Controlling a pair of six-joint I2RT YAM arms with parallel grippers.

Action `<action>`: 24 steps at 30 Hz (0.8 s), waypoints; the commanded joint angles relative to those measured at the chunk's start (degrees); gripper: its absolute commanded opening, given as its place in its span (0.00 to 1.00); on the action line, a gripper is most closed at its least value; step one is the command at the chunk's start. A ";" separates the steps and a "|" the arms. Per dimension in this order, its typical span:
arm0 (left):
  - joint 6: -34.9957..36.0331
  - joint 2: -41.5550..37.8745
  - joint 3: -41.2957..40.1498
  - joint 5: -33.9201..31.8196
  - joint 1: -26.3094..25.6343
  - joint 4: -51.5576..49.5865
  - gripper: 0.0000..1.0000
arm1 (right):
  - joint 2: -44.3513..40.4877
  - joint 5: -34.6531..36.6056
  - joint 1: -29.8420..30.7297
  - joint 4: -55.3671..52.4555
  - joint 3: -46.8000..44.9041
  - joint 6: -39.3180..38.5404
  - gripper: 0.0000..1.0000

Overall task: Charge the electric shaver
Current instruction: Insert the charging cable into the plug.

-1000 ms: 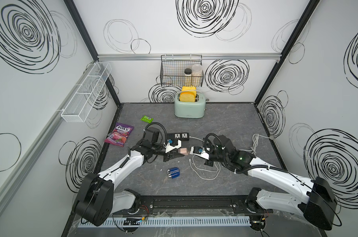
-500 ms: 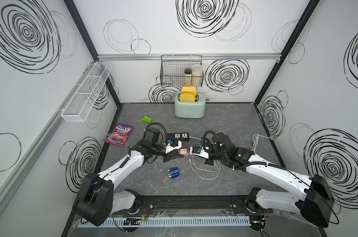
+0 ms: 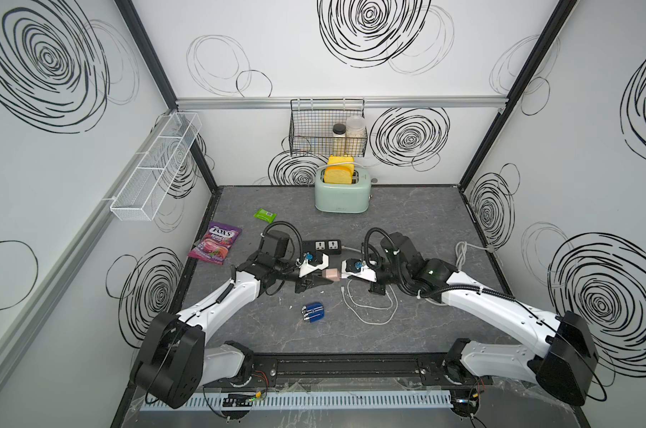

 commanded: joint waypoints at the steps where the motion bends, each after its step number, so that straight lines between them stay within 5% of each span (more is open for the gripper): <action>1: 0.65 -0.64 0.86 3.12 -0.91 2.28 0.00 | -0.28 -4.19 -0.02 3.96 0.72 0.50 0.00; 15: -4.70 -1.82 -1.68 3.40 -5.17 11.85 0.00 | -0.90 -8.10 -2.23 13.96 -5.45 0.44 0.00; 24: -2.67 -0.88 -0.03 4.41 -7.45 9.00 0.00 | -1.35 -8.80 -2.40 19.53 -7.89 -1.70 0.00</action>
